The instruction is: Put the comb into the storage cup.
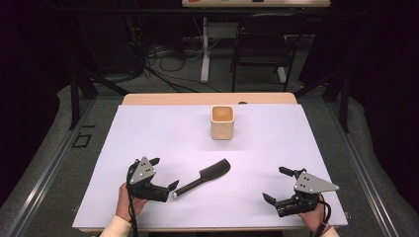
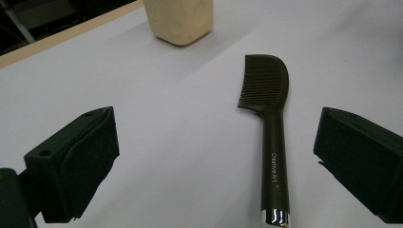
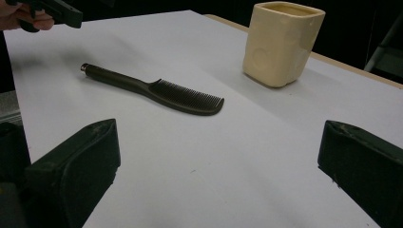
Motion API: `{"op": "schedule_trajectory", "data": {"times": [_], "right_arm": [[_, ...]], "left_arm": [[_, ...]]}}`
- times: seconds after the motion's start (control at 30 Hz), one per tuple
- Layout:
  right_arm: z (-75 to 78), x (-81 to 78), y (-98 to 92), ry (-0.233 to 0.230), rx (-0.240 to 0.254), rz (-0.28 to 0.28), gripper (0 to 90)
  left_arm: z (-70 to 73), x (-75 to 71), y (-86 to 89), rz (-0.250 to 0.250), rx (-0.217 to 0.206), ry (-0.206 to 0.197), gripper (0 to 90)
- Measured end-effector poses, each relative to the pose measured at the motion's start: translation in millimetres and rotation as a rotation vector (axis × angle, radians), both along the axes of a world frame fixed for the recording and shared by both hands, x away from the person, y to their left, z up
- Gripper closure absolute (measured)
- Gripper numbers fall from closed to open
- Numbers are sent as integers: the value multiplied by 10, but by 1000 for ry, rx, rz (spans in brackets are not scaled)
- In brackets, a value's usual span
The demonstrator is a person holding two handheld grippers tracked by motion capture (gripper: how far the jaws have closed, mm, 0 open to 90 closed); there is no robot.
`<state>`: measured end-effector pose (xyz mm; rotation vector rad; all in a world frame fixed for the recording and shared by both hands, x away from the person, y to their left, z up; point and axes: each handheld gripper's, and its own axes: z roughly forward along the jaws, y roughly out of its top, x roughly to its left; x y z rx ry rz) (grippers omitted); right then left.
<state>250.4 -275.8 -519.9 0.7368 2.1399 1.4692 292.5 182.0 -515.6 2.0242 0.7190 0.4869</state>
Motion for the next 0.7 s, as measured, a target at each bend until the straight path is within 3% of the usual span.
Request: {"op": "schedule_trajectory", "data": {"times": [0.57,0.7], "right_arm": [[-5,-2,-1,3,-6,4,0],[-6,-1,-10,2,-6,5,0]], "left_arm": [[47,99,-255,-15,126,54,7],[52,125,-309,-18,168,97,5]]}}
